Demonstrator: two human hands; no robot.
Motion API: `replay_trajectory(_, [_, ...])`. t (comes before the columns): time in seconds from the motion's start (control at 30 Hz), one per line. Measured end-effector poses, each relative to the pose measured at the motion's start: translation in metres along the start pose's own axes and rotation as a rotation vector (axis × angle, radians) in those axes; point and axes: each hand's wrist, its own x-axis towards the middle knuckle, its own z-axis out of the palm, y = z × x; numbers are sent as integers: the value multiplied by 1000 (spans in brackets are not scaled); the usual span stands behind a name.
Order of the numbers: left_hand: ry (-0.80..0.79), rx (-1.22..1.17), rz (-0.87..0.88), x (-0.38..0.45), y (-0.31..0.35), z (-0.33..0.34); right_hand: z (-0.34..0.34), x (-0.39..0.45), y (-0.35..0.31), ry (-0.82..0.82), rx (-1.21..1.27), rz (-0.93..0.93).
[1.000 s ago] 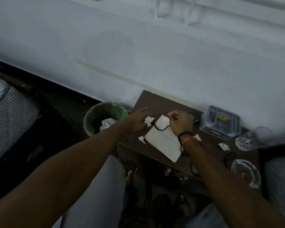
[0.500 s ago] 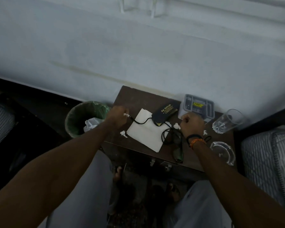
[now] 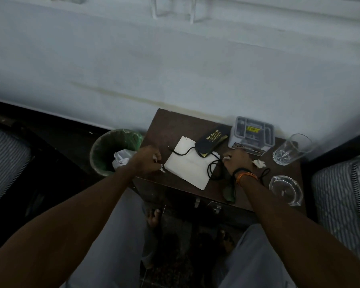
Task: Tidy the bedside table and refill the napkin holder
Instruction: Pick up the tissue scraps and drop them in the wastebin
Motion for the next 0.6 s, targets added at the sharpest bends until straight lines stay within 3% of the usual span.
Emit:
replay_trajectory(0.3, [-73, 175, 33, 5, 9, 16, -15, -3, 4, 138, 23, 93])
replay_trajectory(0.5, [7, 116, -55, -1, 19, 12, -42, -11, 32, 211, 14, 152])
replay_trajectory(0.6, [78, 61, -61, -2, 26, 5, -56, -9, 51, 173, -75, 116])
